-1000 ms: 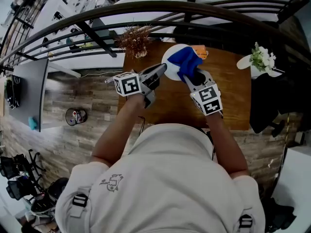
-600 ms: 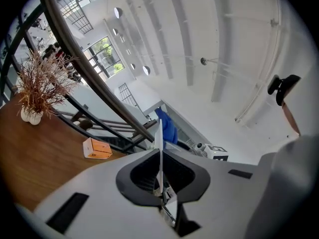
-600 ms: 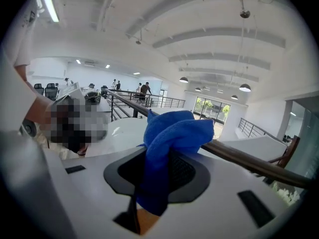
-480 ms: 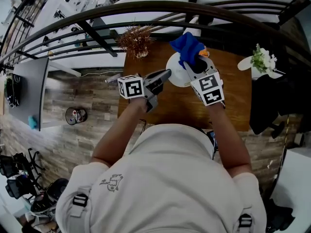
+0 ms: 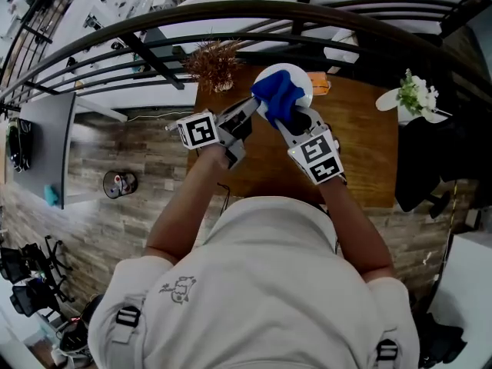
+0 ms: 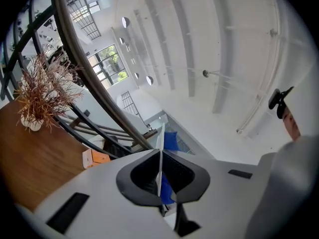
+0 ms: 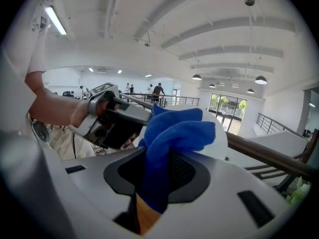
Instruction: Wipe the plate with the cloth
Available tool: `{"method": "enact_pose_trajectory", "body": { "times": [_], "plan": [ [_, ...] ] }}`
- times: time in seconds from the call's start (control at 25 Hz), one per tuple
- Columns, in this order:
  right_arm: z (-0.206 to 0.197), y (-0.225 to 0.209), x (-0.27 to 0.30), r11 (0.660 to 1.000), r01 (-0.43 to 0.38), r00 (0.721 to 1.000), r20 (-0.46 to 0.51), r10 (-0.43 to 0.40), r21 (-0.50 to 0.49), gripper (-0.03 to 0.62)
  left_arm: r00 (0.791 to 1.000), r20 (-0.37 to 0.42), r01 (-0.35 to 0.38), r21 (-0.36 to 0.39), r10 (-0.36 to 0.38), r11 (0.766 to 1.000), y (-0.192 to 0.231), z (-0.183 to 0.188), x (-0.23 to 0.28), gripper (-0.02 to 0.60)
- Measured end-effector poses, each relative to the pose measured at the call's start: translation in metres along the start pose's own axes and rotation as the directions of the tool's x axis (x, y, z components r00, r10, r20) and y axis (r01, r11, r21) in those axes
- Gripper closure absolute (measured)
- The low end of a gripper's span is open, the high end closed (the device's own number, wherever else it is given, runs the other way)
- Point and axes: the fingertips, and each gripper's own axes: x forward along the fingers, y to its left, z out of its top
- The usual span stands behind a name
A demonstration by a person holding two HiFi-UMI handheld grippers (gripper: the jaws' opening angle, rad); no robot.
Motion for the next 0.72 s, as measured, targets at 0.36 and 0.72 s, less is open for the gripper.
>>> {"method": "enact_pose_trajectory", "body": {
  "times": [0.36,0.72],
  "plan": [
    [-0.015,-0.074,-0.020,0.988,0.155,0.987,-0.039,-0.155,0.017,0.484,0.999,-0.031,0.021,0.001,-0.021,1.000,-0.005,-0.003,-0.002,0.560],
    [0.035,-0.063,-0.003,0.991,0.135,0.990,0.045,-0.133,-0.026,0.484,0.993,-0.099,0.071,0.101,-0.061,0.992,-0.019,-0.018,0.017,0.560]
  ]
}}
